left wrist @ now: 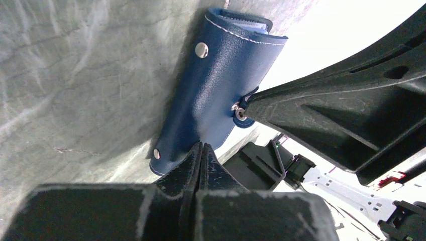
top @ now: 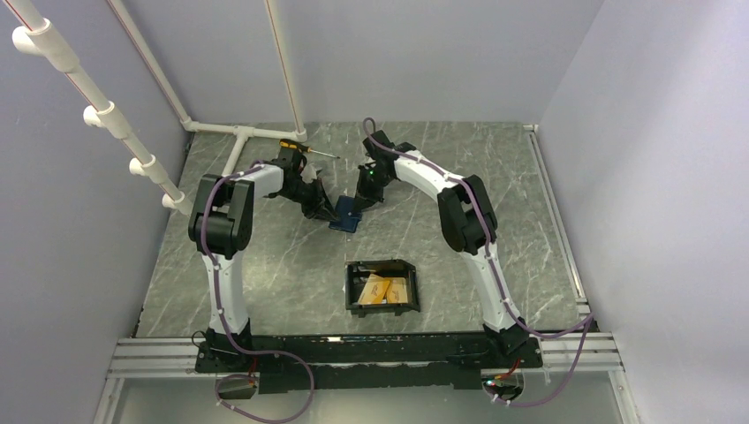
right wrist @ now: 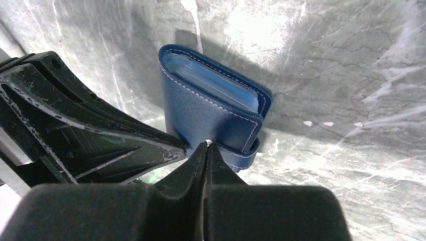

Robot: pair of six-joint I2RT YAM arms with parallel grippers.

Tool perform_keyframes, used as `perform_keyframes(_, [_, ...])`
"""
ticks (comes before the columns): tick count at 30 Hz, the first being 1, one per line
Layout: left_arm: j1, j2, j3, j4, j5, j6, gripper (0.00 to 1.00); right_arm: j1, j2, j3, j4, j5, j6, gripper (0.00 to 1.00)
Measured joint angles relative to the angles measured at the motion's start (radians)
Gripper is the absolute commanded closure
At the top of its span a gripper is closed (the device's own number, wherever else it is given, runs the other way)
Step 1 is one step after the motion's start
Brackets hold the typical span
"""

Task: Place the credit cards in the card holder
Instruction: Close the card holder at the center of the board.

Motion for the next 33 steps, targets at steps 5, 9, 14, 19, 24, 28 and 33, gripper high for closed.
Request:
perform_keyframes(5, [-0.002,0.005,0.005,-0.010,-0.005,0.004,1.00,0.015,0.000,0.009,-0.007,0.045,0.003,1.00])
perform_keyframes(9, [-0.003,0.005,0.004,-0.010,-0.008,0.004,1.00,0.029,0.002,0.025,-0.024,0.096,0.014,1.00])
perform_keyframes(14, [-0.004,0.005,0.001,-0.010,-0.006,0.004,1.00,0.051,0.006,0.053,-0.056,0.171,0.051,1.00])
perform_keyframes(19, [-0.004,0.005,0.001,-0.011,-0.007,0.005,1.00,0.072,0.011,0.073,-0.083,0.235,0.102,1.00])
perform_keyframes(24, [-0.006,0.004,0.002,-0.035,-0.004,0.029,1.00,0.072,0.005,0.061,-0.074,0.242,0.139,1.00])
perform_keyframes(28, [-0.010,0.004,0.004,-0.054,0.000,0.048,1.00,0.054,-0.032,-0.025,0.008,0.197,0.156,1.00])
perform_keyframes(33, [-0.011,0.004,0.004,-0.060,0.006,0.057,1.00,0.017,-0.061,-0.126,0.122,0.084,0.174,1.00])
